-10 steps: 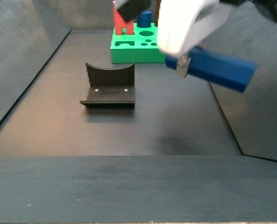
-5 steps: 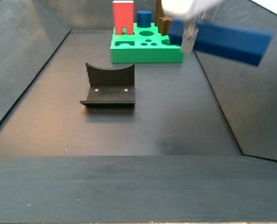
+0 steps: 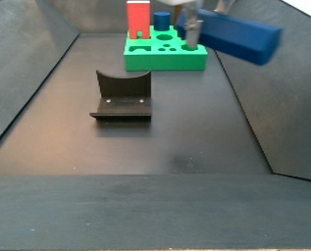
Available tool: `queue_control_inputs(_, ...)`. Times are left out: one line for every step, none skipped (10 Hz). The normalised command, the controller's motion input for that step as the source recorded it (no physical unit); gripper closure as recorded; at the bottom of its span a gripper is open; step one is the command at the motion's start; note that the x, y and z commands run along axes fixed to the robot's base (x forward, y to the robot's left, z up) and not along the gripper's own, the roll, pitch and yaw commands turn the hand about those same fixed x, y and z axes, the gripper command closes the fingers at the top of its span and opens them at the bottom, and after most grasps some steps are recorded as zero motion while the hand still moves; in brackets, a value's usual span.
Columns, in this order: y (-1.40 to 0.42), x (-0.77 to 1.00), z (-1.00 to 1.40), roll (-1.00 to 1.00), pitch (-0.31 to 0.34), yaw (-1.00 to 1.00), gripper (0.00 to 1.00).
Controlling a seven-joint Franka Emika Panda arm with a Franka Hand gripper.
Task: Pick up the hexagon object. Move up. Place the hexagon object on the fixture. Regrasp the hexagon object. Move to above the board. Insert the hexagon object.
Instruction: Place the hexagon object on the fixture.
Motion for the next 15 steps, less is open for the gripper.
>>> queue_control_inputs(-0.28,1.0,-0.12,-0.03,-0.001,-1.0,1.0)
queue_control_inputs(-0.27,1.0,-0.11,-0.03,-0.001,-1.0,1.0)
queue_control_inputs(-0.24,1.0,-0.11,-0.01,0.002,-1.0,1.0)
queue_control_inputs(-0.23,1.0,-0.1,-0.01,0.003,-1.0,1.0)
queue_control_inputs(-0.21,1.0,-0.1,0.01,0.006,-1.0,1.0)
queue_control_inputs(-0.19,1.0,-0.09,0.03,0.013,-1.0,1.0)
queue_control_inputs(-0.17,1.0,-0.09,0.06,0.021,-1.0,1.0)
queue_control_inputs(-0.16,1.0,-0.08,0.08,0.027,-1.0,1.0)
queue_control_inputs(-0.14,1.0,-0.08,0.08,0.032,-0.67,1.0)
queue_control_inputs(-0.12,1.0,-0.07,0.08,0.038,-0.39,1.0)
queue_control_inputs(-0.11,1.0,-0.07,0.07,0.046,-0.25,1.0)
queue_control_inputs(-0.37,1.0,0.39,-1.0,0.065,-0.01,1.0)
queue_control_inputs(-0.31,0.9,0.4,-1.0,0.071,0.01,1.0)
queue_control_inputs(-0.16,0.75,0.29,-1.0,0.084,0.0,1.0)
queue_control_inputs(-0.07,0.59,0.1,-1.0,0.088,-0.01,1.0)
